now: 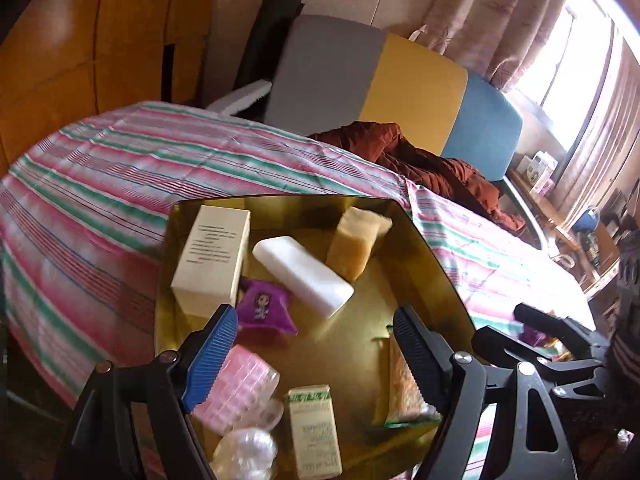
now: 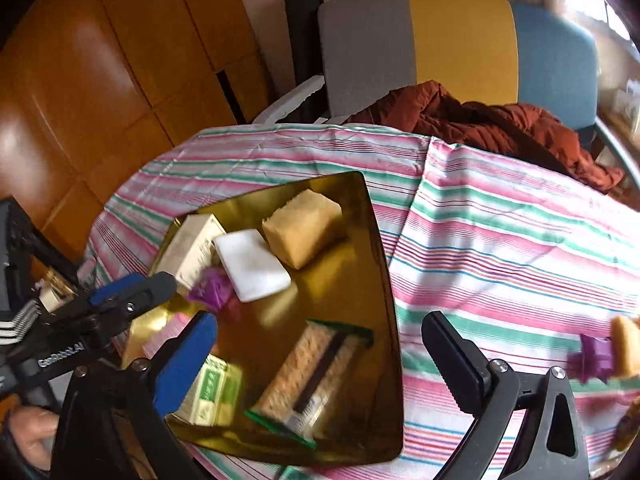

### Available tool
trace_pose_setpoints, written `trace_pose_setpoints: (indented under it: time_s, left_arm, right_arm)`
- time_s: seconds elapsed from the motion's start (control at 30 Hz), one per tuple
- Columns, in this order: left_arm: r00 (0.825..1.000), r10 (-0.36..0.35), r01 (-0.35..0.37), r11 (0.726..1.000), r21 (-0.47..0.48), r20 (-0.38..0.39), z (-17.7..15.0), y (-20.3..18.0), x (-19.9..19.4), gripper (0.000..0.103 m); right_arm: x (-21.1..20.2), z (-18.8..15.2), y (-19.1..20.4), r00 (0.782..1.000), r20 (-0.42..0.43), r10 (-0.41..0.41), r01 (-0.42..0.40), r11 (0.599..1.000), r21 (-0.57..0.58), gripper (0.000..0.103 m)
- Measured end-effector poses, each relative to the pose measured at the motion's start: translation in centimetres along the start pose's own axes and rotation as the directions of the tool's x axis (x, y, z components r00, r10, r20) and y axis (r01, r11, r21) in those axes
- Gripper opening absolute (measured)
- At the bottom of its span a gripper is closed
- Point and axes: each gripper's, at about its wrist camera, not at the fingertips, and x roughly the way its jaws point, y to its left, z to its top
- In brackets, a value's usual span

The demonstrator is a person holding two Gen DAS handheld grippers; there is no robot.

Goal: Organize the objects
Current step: 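Carry eraser and sponge to the gold tray and release both grippers, then move both grippers back from the tray to the pile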

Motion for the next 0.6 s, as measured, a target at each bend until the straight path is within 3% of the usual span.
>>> trace_pose_setpoints:
  time_s: [0.33,0.6]
  left_arm:
    - [0.995,0.09,-0.092,0.994,0.054,0.03,-2.3,-1.1,-1.9,0.082]
    - [0.996,0.088,-0.09,0.99,0.11,0.032,-3.0,-2.9,-2.1,0.082]
  right_arm:
    - [-1.5,-1.8,0.9,0.994,0.06,-0.087,0.091,0.994,-0.057,0.103]
    - [-2.7,-2.4,0.3,0.989,0.089,-0.121,0.126,0.99,-0.057,0.103]
